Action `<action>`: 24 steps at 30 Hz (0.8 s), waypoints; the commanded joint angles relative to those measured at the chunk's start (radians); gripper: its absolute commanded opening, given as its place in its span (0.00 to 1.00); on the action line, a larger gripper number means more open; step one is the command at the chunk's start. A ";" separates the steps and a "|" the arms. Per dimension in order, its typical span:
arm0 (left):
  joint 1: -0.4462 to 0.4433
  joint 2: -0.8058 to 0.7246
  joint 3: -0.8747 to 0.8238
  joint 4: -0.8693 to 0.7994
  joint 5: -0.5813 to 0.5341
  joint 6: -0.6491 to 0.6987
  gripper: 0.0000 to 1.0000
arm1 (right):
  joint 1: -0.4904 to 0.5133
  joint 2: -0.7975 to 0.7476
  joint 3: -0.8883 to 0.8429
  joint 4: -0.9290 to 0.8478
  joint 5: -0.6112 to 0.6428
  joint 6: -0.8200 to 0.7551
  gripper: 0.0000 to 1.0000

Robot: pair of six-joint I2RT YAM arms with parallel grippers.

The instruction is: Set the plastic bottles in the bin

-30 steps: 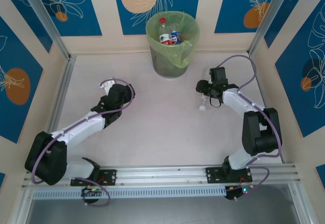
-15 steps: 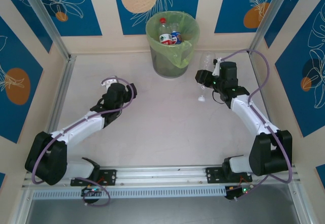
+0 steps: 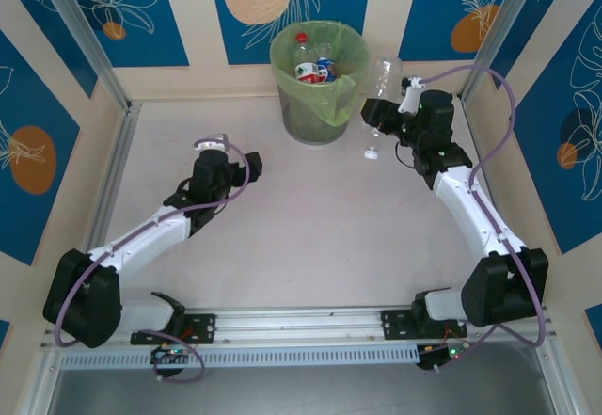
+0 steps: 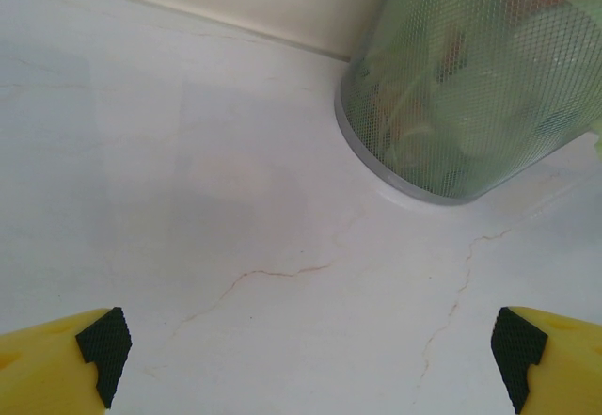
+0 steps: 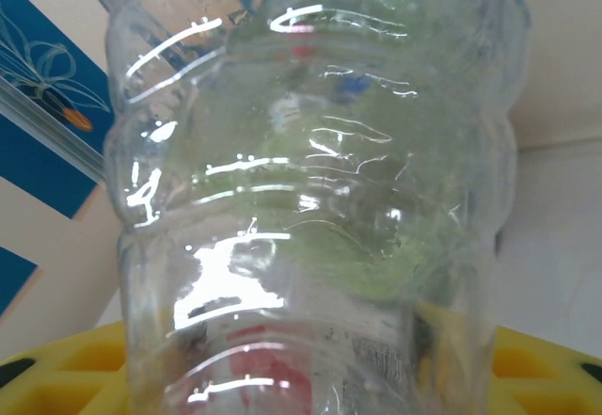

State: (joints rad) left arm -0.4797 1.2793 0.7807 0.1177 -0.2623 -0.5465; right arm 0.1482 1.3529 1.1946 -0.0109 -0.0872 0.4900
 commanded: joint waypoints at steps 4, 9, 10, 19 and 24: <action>0.010 -0.032 0.019 -0.034 -0.003 0.017 1.00 | -0.006 0.131 0.218 0.036 -0.121 0.046 0.56; 0.010 -0.049 0.021 -0.058 -0.004 0.033 1.00 | -0.007 0.301 0.452 -0.054 -0.162 0.024 0.56; 0.010 -0.055 0.021 -0.063 -0.008 0.035 1.00 | -0.007 0.334 0.504 -0.077 -0.173 0.011 0.57; 0.011 -0.111 -0.005 -0.107 -0.048 0.059 1.00 | -0.010 0.662 0.957 -0.179 -0.181 -0.055 0.57; 0.012 -0.122 -0.006 -0.123 -0.055 0.064 1.00 | -0.010 0.888 1.318 -0.222 -0.125 -0.004 0.57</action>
State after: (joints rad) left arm -0.4797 1.1790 0.7803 0.0200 -0.2951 -0.5121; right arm 0.1432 2.1609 2.3566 -0.1951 -0.2474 0.4629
